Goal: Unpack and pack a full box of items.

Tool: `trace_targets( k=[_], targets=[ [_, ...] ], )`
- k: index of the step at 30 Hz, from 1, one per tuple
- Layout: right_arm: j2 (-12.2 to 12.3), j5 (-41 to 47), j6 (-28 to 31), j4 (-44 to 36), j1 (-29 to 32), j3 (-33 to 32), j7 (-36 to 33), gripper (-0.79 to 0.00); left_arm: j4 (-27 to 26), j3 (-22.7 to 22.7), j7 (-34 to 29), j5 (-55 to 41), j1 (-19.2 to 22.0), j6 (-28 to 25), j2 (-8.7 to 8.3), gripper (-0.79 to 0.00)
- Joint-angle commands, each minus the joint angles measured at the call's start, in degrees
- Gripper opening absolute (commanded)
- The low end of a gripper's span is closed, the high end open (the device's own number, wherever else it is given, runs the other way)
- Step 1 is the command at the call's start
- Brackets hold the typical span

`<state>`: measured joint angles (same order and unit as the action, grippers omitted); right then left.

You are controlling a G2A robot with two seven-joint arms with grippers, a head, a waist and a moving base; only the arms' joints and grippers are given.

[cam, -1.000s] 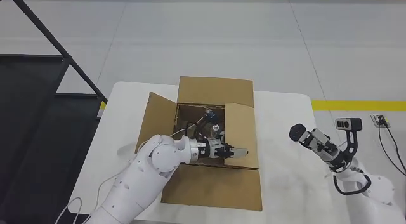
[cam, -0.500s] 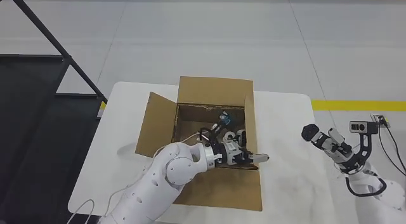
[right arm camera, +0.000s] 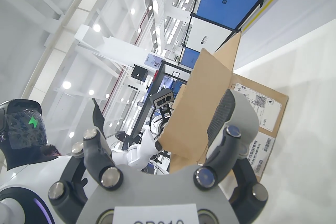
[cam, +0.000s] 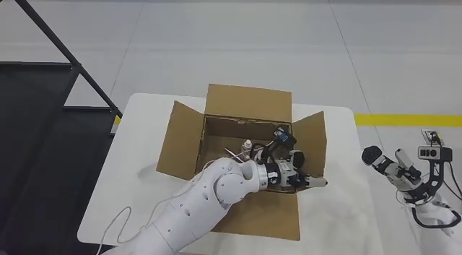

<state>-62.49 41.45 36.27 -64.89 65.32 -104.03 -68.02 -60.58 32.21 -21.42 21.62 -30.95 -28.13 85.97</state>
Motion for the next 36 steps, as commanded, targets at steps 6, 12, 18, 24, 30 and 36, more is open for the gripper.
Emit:
trace_targets(
  k=[6,12,18,24,30,36],
  targets=[
    [0.6,1.3,0.0,1.6,-0.3,0.2,0.0,0.000,5.7,-2.6,0.3,0.3,2.6,0.9,3.14,0.000],
    [1.0,2.1,0.1,2.0,-0.8,1.2,0.1,0.000,8.8,-2.3,1.2,1.2,3.7,0.2,4.53,0.000],
    [1.3,2.2,0.0,2.5,-2.1,2.9,0.0,0.000,9.1,-1.0,0.6,2.6,3.5,-0.3,4.53,0.000],
    [1.6,1.5,-0.1,2.3,-3.2,4.6,-0.1,0.000,7.7,1.7,0.3,4.2,2.0,-0.9,3.51,0.000],
    [1.9,0.0,0.0,1.5,-4.5,6.5,0.0,0.000,1.9,7.4,0.4,6.2,-1.8,-2.3,0.81,0.000],
    [2.1,1.4,1.7,0.1,-4.4,6.7,1.7,0.000,-10.1,14.6,-1.3,9.7,-7.7,-2.9,-2.55,0.000]
  ],
)
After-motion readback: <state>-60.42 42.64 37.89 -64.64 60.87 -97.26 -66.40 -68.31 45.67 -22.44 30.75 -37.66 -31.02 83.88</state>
